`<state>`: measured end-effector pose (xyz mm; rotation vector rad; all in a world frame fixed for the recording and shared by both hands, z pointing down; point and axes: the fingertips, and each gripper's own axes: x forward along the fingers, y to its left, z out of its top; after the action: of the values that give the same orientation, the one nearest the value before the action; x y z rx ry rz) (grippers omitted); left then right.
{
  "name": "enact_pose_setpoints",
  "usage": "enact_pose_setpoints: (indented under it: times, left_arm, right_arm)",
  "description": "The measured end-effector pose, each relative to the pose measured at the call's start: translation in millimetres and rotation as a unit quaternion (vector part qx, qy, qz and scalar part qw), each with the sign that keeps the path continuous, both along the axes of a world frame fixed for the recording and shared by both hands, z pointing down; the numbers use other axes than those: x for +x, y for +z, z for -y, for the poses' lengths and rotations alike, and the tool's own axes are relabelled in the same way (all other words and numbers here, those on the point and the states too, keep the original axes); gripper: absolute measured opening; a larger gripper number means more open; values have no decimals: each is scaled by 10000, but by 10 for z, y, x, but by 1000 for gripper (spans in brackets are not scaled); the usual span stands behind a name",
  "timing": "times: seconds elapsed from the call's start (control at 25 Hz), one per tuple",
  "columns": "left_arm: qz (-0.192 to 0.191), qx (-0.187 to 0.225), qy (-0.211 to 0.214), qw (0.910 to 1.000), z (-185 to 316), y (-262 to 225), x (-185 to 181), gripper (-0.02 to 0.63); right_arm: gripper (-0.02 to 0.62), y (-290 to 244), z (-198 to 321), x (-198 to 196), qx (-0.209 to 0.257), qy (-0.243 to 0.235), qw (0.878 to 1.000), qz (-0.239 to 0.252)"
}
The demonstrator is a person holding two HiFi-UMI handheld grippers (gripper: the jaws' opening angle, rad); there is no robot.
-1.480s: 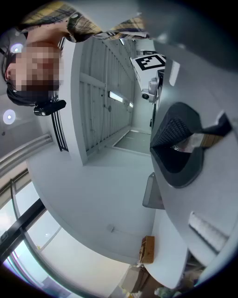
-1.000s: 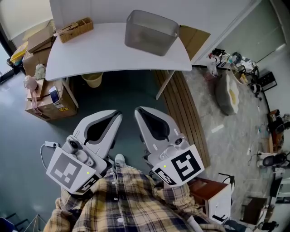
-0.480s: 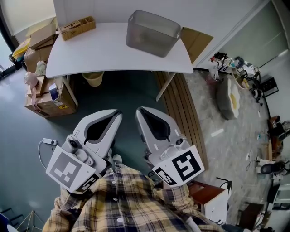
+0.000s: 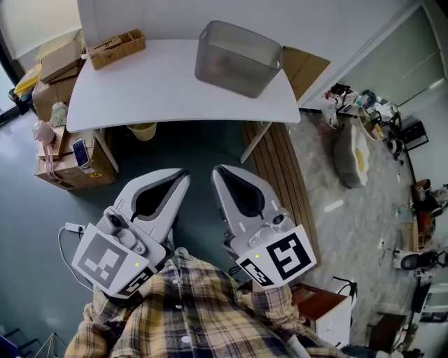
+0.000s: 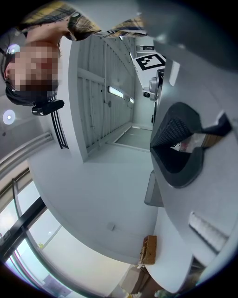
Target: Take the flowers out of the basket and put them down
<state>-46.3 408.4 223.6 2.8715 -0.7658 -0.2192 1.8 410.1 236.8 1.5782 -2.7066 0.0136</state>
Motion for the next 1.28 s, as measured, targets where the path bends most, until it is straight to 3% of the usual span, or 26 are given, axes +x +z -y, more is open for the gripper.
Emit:
enact_pose_setpoints:
  times: [0.76,1.28]
  left_arm:
    - [75,-27,262,9996,1971,63,-400,12]
    - [140,-199,499,9985,2689,191,-438,12]
  right_arm:
    - [5,43,1949,-288,-61,438,9990,-28]
    - [6,268,2594,-413,-383,577,9975,-97]
